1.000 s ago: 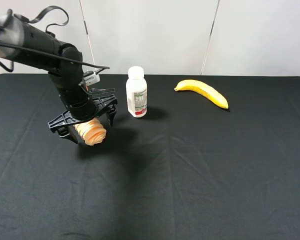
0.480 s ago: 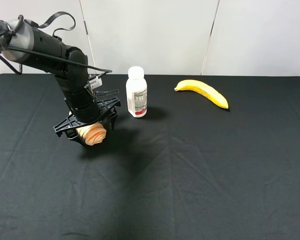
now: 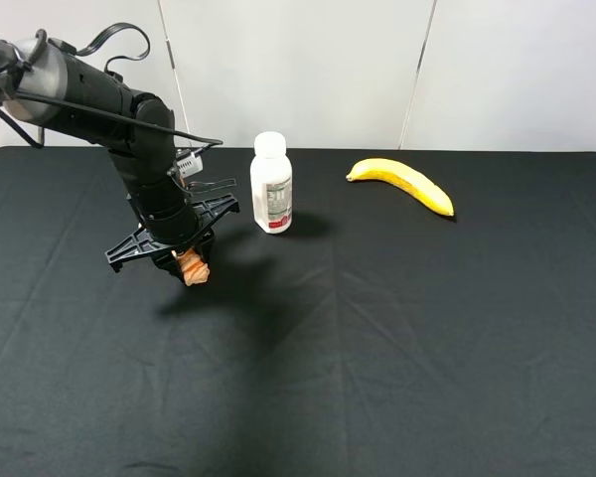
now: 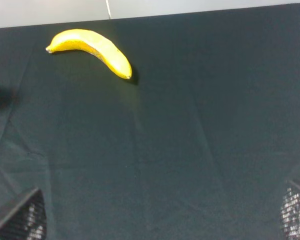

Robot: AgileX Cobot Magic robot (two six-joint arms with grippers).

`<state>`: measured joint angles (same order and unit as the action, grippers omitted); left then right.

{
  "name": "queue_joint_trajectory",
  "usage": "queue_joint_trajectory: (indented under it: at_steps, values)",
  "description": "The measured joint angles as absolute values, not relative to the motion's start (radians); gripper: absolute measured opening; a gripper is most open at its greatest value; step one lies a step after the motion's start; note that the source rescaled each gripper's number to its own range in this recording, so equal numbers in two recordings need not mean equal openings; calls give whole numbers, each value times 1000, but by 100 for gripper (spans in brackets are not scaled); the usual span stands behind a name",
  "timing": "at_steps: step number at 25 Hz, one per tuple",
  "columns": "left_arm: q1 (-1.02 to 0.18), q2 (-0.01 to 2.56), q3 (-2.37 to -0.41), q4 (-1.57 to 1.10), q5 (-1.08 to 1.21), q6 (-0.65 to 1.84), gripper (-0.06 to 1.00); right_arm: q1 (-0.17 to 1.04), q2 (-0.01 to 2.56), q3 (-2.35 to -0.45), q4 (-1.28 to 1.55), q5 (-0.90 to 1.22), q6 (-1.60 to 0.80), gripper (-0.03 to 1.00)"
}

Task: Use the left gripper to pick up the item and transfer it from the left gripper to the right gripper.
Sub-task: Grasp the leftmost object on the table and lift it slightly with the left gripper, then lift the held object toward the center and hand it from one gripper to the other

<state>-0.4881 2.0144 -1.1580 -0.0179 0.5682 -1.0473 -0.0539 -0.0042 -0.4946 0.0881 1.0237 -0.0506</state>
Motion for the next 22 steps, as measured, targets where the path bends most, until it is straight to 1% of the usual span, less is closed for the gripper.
queue_joint_trajectory:
  at_steps: [1,4,11,14,16,22]
  values:
    - [-488,2014,-1158,-18,567,-1046,16,-54,-4,-495,88,1024,-51,100]
    - [-488,2014,-1158,-18,568,-1045,12,-54,-4,-495,88,1024,-51,100]
    - [-488,1965,-1158,22,655,-1016,8,-54,-4,-495,88,1024,-51,100]
    - [-488,1910,-1158,85,719,-1014,8,-54,-4,-495,88,1024,-51,100]
    - [-488,1848,-1158,140,779,-1014,6,-54,-4,-495,88,1024,-51,100]
    - [-488,1713,-1158,186,862,-975,5,-54,-4,-495,88,1024,-51,100]
